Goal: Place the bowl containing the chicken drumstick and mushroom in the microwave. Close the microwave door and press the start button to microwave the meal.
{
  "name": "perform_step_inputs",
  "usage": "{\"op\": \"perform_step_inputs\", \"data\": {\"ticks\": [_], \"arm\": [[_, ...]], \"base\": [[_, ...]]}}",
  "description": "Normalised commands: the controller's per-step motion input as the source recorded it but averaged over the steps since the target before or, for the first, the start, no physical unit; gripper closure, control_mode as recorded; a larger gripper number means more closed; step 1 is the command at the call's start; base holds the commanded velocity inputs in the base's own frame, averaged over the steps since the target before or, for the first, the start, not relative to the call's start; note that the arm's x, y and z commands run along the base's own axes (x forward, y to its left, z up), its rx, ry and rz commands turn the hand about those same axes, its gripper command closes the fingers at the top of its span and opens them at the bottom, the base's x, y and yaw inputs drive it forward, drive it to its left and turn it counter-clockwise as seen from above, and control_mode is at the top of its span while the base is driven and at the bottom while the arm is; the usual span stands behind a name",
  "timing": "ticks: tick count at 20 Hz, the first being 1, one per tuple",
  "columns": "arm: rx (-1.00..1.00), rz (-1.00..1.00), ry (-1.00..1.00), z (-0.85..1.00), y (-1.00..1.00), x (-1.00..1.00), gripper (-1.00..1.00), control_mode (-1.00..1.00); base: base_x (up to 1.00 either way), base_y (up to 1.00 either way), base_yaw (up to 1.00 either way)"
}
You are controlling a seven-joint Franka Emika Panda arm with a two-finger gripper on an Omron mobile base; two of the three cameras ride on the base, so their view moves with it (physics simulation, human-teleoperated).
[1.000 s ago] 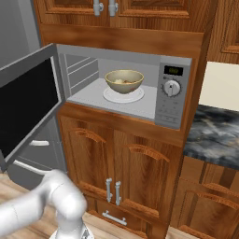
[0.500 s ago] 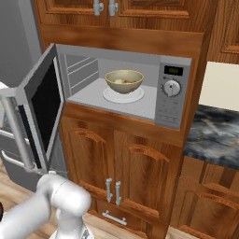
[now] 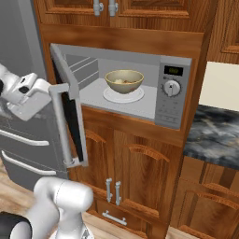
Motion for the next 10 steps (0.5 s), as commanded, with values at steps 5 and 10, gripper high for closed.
{"op": "perform_step_inputs", "data": {"ticks": [5,10], "arm": [[0.02,0.32,-0.14,-0.41,-0.40,0.61,-1.00,-1.00],[0.00,0.15,-0.21,-0.22,-0.03,0.83,-1.00,-1.00]], "base": [[0.00,0.00,0.00],[0.00,0.00,0.00]]}}
